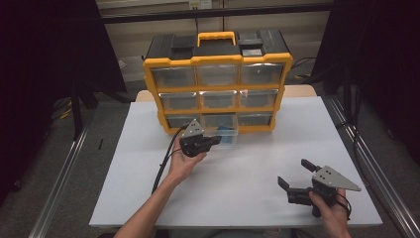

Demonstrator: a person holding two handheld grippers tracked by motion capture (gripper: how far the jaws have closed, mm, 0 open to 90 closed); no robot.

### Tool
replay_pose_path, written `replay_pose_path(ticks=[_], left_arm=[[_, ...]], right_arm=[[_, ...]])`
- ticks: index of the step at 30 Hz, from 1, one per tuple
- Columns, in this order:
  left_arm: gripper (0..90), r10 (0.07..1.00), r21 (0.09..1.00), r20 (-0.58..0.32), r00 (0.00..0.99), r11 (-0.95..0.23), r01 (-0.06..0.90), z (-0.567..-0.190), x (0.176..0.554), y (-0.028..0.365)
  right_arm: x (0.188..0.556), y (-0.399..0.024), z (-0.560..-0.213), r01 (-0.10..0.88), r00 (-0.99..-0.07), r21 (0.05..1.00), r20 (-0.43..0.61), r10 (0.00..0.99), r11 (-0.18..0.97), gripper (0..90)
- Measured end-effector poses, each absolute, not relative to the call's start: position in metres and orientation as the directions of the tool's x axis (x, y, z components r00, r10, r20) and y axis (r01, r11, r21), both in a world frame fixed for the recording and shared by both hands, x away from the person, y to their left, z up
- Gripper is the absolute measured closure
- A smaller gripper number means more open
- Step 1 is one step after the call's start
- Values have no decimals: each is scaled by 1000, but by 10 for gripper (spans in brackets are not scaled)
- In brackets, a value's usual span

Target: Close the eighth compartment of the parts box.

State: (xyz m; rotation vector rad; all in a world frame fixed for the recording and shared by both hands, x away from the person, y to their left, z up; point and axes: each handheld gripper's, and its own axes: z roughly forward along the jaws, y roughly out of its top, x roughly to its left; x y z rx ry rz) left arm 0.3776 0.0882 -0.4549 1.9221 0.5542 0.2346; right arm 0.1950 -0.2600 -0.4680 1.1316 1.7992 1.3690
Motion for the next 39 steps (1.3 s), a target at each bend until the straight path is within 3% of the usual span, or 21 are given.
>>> replay_pose_path(ticks=[7,39], left_arm=[[900,480,896,-48,876,-367,250,-454,382,88],[900,494,883,-41,869,-389,263,-455,392,83]], right_arm=[[195,-260,-468,268,-453,958,34,891,99,12],[195,-260,-468,269,-450,958,34,892,100,11]])
